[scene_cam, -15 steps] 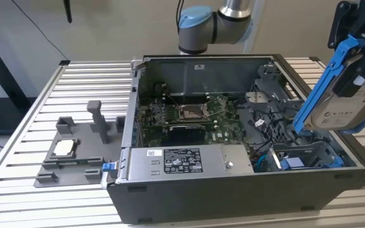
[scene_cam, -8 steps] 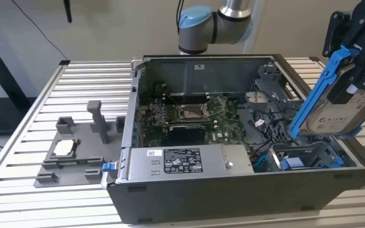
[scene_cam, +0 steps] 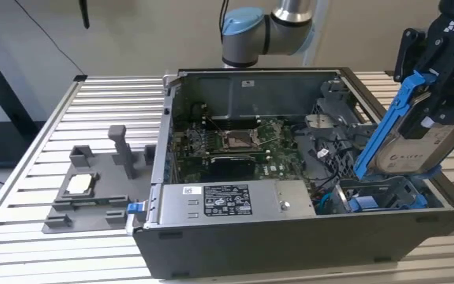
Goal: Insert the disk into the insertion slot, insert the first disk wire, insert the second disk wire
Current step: 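Insert the disk into the insertion slot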
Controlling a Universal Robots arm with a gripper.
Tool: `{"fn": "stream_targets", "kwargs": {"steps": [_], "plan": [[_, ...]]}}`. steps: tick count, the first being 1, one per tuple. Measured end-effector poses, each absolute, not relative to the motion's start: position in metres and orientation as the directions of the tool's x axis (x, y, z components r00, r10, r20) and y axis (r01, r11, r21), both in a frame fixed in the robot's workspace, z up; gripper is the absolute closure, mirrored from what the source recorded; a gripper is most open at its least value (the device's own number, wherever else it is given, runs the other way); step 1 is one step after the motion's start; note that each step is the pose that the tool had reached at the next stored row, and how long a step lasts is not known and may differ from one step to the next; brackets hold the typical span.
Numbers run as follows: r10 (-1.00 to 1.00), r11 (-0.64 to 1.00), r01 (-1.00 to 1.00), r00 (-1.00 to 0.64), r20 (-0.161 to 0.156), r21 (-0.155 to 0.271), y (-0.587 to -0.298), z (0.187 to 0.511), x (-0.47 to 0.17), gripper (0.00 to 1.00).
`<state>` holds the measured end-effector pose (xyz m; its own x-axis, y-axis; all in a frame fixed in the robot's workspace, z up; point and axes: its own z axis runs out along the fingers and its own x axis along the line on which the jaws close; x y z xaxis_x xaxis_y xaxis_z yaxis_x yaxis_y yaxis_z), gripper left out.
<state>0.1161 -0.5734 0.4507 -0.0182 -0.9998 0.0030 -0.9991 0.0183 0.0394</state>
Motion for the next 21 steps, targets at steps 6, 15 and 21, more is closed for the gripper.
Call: {"fn": "stream_targets", "kwargs": {"steps": [6, 15, 21], "plan": [[-1.0, 0.018, -0.999, -0.018, 0.003, 0.039, -0.573, 0.44, 0.116, 0.67], [-1.0, 0.017, -0.999, -0.017, 0.003, 0.04, -0.573, 0.423, 0.116, 0.67], [-1.0, 0.016, -0.999, -0.016, 0.003, 0.04, -0.573, 0.413, 0.114, 0.67]]}}
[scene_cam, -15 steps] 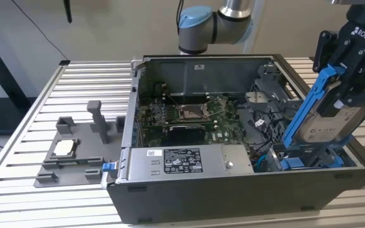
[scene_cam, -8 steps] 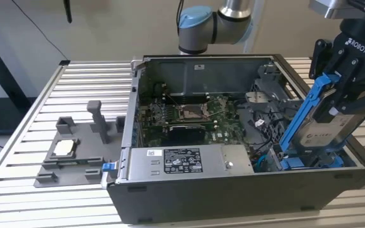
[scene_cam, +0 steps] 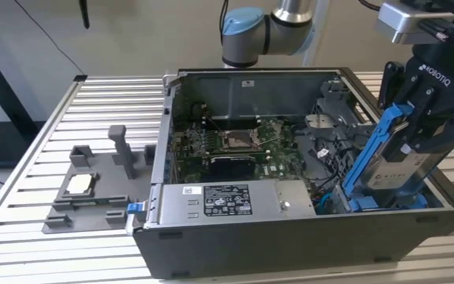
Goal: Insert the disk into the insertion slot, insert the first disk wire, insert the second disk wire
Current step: 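Insert the disk into the insertion slot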
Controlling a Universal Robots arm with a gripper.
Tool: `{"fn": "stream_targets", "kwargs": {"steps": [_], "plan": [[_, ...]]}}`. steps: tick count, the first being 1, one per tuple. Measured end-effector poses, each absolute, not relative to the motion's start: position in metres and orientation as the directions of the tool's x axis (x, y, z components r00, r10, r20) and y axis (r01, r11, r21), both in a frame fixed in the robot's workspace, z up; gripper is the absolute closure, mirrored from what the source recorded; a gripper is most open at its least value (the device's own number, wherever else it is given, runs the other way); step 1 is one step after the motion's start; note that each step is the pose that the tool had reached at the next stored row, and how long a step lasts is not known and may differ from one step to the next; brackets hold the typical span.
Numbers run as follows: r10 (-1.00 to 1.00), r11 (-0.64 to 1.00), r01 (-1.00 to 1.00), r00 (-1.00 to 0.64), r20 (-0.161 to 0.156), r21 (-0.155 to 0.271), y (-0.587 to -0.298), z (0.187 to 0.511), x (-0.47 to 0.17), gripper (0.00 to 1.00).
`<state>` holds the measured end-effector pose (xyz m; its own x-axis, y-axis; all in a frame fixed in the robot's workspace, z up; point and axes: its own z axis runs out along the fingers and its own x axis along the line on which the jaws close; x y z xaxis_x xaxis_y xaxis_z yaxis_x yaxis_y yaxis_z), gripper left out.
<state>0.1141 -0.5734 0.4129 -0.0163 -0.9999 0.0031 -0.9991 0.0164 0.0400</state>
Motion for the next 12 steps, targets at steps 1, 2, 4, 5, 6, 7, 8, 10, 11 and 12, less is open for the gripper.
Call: {"fn": "stream_targets", "kwargs": {"steps": [1, 2, 4, 5, 6, 7, 8, 10, 11, 12], "plan": [[-1.0, 0.016, -0.999, -0.016, 0.003, 0.04, -0.573, 0.411, 0.114, 0.67], [-1.0, 0.016, -0.999, -0.016, 0.003, 0.04, -0.573, 0.41, 0.113, 0.67], [-1.0, 0.015, -0.999, -0.015, 0.003, 0.04, -0.573, 0.407, 0.113, 0.67], [-1.0, 0.014, -0.999, -0.014, 0.003, 0.04, -0.573, 0.406, 0.113, 0.67], [-1.0, 0.012, -0.999, -0.012, 0.003, 0.04, -0.573, 0.405, 0.113, 0.67], [-1.0, 0.011, -0.999, -0.011, 0.003, 0.04, -0.573, 0.403, 0.113, 0.67], [-1.0, 0.011, -0.999, -0.011, 0.003, 0.04, -0.573, 0.401, 0.113, 0.67], [-1.0, 0.009, -0.999, -0.009, 0.003, 0.04, -0.573, 0.398, 0.113, 0.67], [-1.0, 0.008, -0.999, -0.008, 0.003, 0.04, -0.573, 0.396, 0.113, 0.67], [-1.0, 0.008, -0.999, -0.008, 0.003, 0.04, -0.573, 0.394, 0.113, 0.67]]}}
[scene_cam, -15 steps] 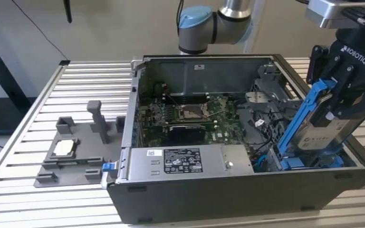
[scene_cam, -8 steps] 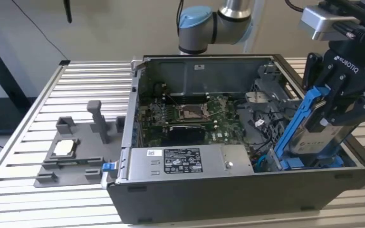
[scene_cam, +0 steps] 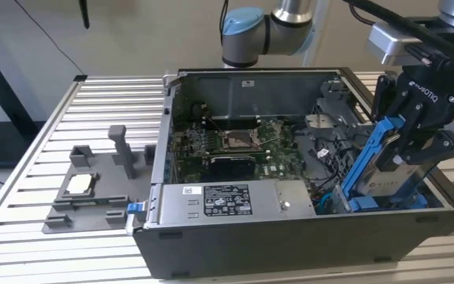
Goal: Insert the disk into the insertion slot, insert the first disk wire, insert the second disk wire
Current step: 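Insert the disk into the insertion slot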
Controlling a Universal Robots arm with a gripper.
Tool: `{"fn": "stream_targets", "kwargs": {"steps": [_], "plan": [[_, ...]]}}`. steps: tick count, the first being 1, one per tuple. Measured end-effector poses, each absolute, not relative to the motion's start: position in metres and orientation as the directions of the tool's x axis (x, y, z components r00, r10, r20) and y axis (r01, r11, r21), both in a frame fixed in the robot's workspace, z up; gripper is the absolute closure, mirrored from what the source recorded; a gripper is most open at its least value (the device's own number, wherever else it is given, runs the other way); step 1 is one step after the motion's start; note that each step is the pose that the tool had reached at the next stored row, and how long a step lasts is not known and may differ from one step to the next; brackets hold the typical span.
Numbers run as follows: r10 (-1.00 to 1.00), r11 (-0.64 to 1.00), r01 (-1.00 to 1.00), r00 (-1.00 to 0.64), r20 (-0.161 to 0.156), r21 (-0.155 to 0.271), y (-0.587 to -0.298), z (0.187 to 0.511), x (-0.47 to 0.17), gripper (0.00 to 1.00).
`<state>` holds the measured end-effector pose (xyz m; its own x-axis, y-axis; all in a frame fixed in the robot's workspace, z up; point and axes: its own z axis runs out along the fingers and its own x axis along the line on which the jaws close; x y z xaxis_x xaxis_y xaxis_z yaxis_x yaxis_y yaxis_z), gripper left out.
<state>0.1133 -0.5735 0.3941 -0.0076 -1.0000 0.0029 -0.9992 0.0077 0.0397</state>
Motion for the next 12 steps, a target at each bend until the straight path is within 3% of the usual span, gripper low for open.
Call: {"fn": "stream_targets", "kwargs": {"steps": [12], "plan": [[-1.0, 0.002, -0.999, -0.002, 0.003, 0.04, -0.573, 0.373, 0.113, 0.67]]}}
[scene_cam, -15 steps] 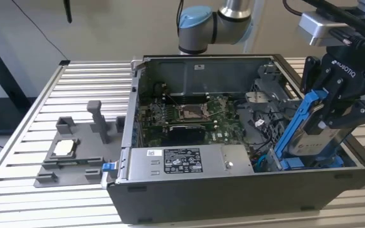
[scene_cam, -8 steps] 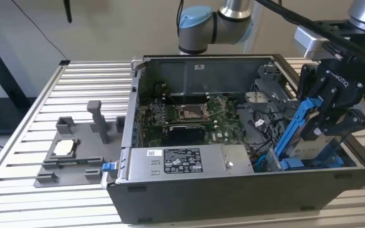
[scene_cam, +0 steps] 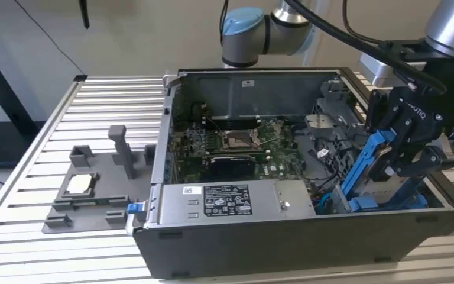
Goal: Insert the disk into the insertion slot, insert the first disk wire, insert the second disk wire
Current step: 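Insert the disk into the insertion slot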
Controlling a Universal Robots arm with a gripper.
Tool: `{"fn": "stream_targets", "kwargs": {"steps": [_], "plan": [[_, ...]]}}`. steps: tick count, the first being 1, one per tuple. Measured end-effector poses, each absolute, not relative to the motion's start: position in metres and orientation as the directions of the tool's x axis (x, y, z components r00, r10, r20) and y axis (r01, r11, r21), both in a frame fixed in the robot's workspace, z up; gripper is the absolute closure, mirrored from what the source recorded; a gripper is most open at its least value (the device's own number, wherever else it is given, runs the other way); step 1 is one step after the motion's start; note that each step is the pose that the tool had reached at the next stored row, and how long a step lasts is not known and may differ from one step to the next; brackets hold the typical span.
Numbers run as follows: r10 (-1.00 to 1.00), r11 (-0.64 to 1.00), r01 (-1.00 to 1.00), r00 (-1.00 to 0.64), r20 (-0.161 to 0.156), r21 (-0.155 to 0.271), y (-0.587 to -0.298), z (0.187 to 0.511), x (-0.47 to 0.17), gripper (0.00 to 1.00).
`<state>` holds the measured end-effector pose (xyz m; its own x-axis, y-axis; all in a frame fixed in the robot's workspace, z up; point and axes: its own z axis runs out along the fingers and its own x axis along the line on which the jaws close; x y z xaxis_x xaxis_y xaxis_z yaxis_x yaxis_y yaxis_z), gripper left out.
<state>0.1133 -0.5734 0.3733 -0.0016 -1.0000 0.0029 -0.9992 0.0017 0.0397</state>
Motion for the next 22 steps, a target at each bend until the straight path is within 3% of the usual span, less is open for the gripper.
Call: {"fn": "stream_targets", "kwargs": {"steps": [16, 22], "plan": [[-1.0, 0.0, -0.999, 0.0, 0.002, 0.037, -0.5734, 0.3658, 0.1134, 0.67], [-1.0, 0.0, -0.999, 0.0, 0.003, 0.036, -0.5735, 0.3659, 0.1133, 0.53]]}}
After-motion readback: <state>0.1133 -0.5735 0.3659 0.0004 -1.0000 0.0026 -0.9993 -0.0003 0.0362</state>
